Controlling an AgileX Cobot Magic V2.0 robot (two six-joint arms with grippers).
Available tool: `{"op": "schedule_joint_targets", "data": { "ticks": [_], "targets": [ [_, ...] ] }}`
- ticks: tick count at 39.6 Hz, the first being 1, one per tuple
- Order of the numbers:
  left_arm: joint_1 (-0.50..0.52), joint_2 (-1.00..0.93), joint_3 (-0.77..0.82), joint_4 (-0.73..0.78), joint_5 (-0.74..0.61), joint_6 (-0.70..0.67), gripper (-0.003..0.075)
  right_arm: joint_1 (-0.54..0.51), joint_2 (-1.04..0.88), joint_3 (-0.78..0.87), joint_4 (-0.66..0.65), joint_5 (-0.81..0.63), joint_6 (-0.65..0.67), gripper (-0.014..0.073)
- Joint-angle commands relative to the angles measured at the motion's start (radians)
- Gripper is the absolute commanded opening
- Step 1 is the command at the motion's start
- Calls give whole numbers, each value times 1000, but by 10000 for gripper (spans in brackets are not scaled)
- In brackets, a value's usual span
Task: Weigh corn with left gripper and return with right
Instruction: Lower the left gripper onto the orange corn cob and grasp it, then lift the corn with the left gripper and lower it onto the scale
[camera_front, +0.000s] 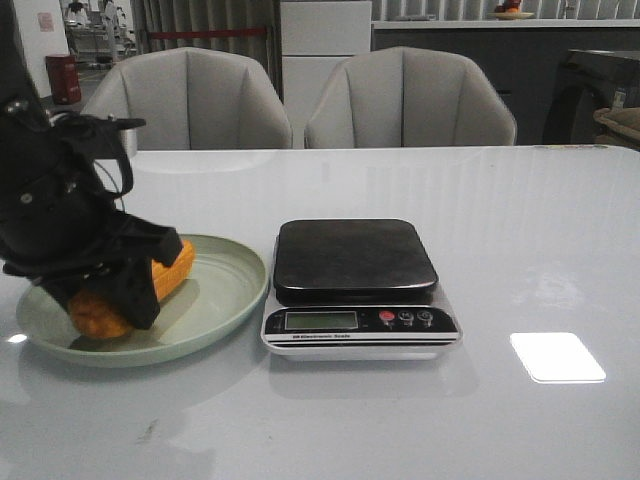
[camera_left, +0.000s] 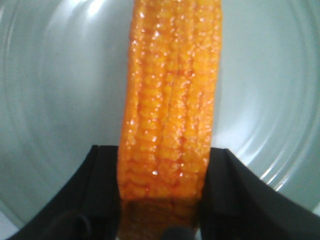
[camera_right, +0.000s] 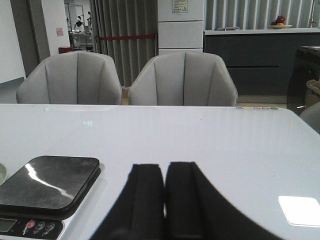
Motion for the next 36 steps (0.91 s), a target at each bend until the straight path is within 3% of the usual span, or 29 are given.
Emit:
{"op": "schedule_joint_targets", "data": {
  "ticks": [1,12,25,30,36],
  "targets": [
    [-16,-37,-99,-26,29,19,127,-6,-19,11,-6,-79,-8,162],
    [-151,-29,-281,-59,-2,19,125,-6,-19,11,-6,-79,-8,162],
    [-284,123,-429,-150,-24,17,132,-6,-19,11,-6,-79,-8,162],
    [-291,179,-466,-201,-14,17,216,-6,-19,11,-6,-79,-8,162],
    [-291,209,-480,-204,-5,15,418,-6,-19,11,-6,-79,-8,162]
  ]
}}
